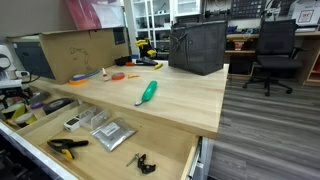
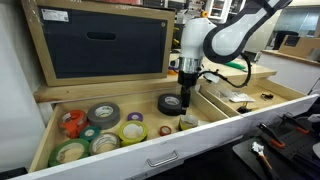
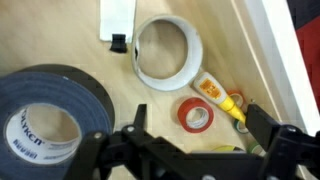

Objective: Put the black masking tape on the left side of the open drawer.

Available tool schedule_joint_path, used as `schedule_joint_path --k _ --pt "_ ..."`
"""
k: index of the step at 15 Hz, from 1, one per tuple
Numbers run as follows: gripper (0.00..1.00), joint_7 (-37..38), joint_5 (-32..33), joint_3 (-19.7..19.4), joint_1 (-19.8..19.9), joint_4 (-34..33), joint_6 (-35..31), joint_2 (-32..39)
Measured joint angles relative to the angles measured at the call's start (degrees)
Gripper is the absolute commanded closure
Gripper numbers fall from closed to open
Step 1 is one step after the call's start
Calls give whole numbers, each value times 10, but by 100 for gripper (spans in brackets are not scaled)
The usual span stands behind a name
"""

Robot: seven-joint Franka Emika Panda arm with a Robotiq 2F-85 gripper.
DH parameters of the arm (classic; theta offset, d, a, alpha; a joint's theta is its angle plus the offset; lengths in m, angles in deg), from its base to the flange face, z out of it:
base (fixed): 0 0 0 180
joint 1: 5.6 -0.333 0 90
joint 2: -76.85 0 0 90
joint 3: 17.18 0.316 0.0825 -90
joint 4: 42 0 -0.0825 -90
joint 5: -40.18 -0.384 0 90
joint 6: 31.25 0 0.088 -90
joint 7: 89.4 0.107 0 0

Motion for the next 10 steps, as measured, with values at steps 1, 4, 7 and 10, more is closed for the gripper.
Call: schedule_joint_path --k 1,4,7,10 --pt "0 9 -14 2 0 22 4 -23" --pt "0 27 -73 9 3 91 15 -93" --pt "0 22 -188 20 20 153 21 -149" --pt "0 20 -274 15 34 188 25 -185"
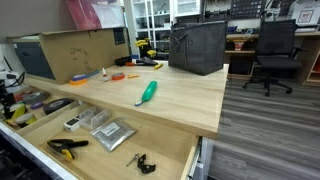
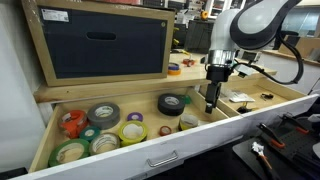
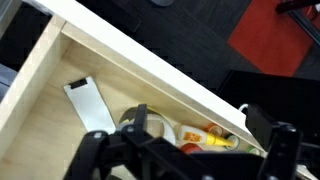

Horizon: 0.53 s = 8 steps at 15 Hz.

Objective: Put the black masking tape on the left side of the open drawer.

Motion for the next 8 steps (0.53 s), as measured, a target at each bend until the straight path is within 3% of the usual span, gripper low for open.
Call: schedule_joint_path --k 8 --pt "0 16 9 -85 21 -8 62 -44"
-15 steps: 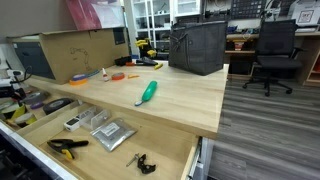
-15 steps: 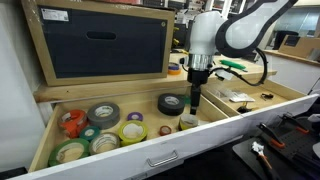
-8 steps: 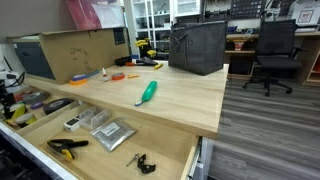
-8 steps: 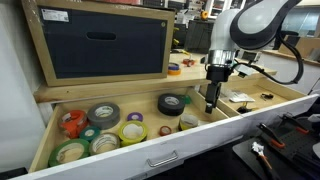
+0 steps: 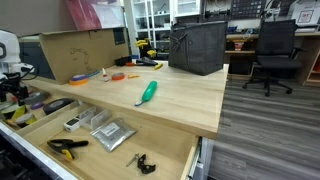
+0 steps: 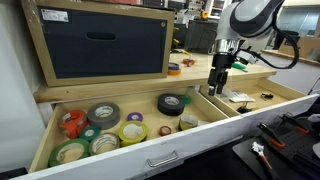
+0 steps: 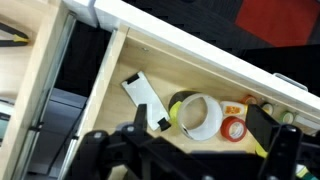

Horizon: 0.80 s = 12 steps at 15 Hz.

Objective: Put the black masking tape on the left side of the open drawer.

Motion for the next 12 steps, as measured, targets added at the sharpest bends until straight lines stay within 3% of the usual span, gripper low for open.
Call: schedule_joint_path --k 5,12 --pt "0 17 55 -33 11 -39 43 0" --pt "0 33 118 -48 15 -92 100 0"
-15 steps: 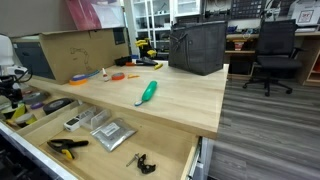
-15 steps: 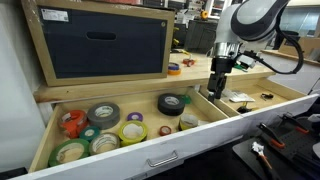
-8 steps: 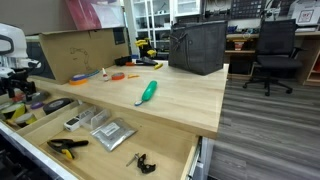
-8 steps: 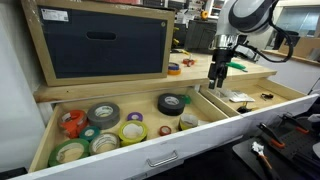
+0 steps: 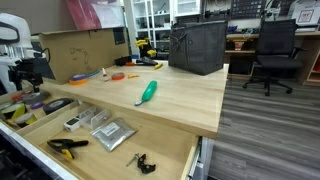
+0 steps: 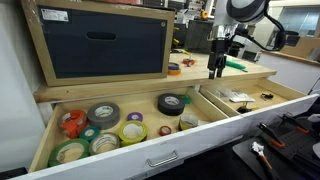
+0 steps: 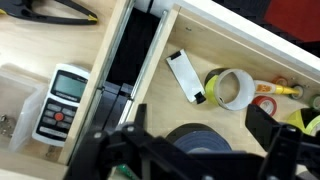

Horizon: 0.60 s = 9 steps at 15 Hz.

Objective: Put the black masking tape on the left side of the open drawer.

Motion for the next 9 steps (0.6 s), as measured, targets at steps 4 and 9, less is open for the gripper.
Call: schedule_joint_path --k 4,9 --pt "0 2 25 -11 8 -22 29 -3" --pt "0 7 27 -30 25 -35 74 -38"
